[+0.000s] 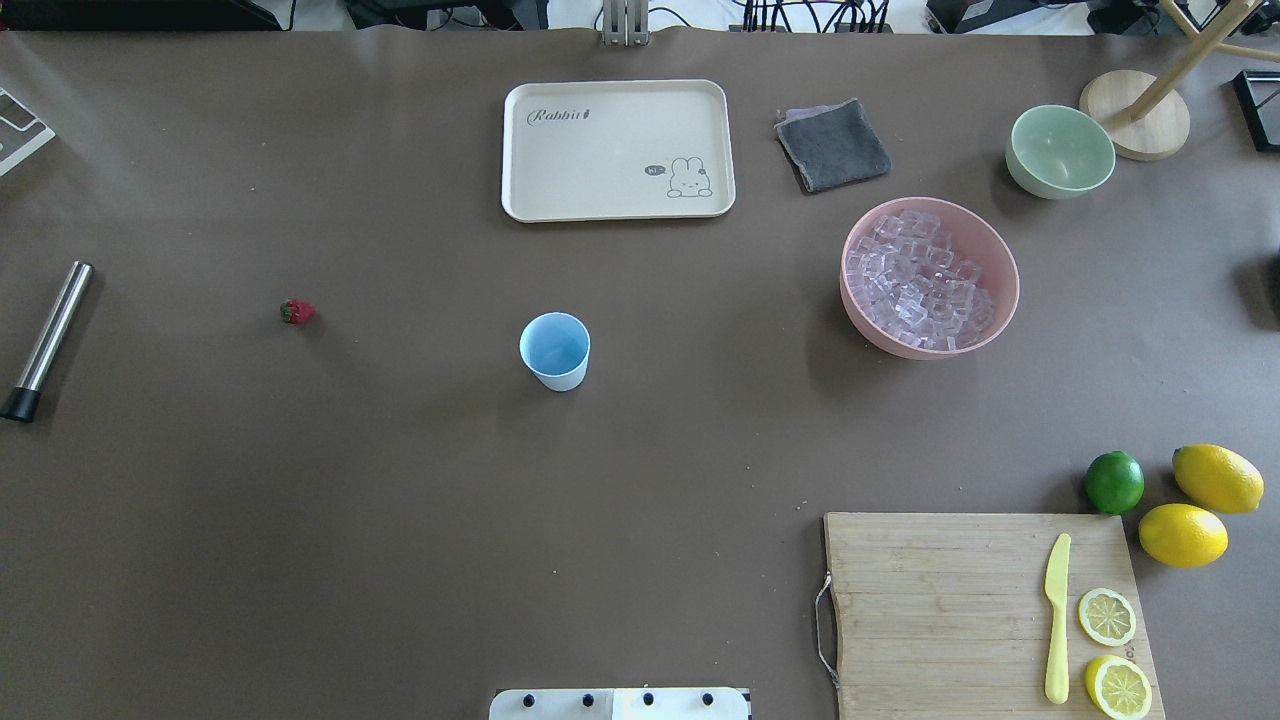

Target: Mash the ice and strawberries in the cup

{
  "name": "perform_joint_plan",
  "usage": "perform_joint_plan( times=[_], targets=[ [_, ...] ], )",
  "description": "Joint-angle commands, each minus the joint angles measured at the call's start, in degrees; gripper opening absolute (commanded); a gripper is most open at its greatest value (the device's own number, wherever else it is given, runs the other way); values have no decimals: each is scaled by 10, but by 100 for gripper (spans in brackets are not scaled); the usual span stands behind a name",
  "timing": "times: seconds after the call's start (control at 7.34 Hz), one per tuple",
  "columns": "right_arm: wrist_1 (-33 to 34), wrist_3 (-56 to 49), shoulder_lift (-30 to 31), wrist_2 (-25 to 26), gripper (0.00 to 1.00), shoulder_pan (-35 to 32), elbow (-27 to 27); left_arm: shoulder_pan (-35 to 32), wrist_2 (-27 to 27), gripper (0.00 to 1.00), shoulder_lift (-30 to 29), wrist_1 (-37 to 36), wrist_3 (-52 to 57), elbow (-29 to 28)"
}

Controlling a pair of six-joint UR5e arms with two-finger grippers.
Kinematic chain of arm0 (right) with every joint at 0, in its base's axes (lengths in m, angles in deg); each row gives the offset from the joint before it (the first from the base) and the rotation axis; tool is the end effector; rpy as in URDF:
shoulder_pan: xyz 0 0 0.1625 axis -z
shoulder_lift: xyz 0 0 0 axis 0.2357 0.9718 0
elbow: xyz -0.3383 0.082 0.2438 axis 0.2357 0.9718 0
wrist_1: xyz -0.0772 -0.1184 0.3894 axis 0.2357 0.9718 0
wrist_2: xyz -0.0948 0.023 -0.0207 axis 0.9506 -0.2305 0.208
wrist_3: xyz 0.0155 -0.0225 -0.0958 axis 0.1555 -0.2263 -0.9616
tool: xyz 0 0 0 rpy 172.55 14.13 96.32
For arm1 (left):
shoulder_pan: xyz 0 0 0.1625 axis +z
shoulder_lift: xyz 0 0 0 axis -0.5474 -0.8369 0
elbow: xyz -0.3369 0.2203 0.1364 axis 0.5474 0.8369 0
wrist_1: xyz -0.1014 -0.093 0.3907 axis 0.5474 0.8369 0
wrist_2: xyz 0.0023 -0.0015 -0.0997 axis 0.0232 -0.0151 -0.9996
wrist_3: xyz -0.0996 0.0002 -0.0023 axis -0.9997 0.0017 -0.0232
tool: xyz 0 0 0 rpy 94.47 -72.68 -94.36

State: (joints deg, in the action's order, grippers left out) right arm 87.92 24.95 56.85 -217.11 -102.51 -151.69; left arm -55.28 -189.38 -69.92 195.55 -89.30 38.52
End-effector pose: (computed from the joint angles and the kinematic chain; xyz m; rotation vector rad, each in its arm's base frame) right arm 0.0501 -0.4875 0.5386 0.2813 -0.8346 -0.1073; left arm -0.0529 -0.4965 0.5046 0.4123 0.7983 -0.0491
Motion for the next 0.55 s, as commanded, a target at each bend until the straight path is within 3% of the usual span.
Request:
perform_joint_plan(
  times=[0.0,0.41],
  targets=[
    [1,0,-2,-1,98,-1,9,3,-1,98,0,3,-3,-2],
    [-3,1,10,-1,98,-1,6,14,4,98,-13,3,-45,-1]
  ],
)
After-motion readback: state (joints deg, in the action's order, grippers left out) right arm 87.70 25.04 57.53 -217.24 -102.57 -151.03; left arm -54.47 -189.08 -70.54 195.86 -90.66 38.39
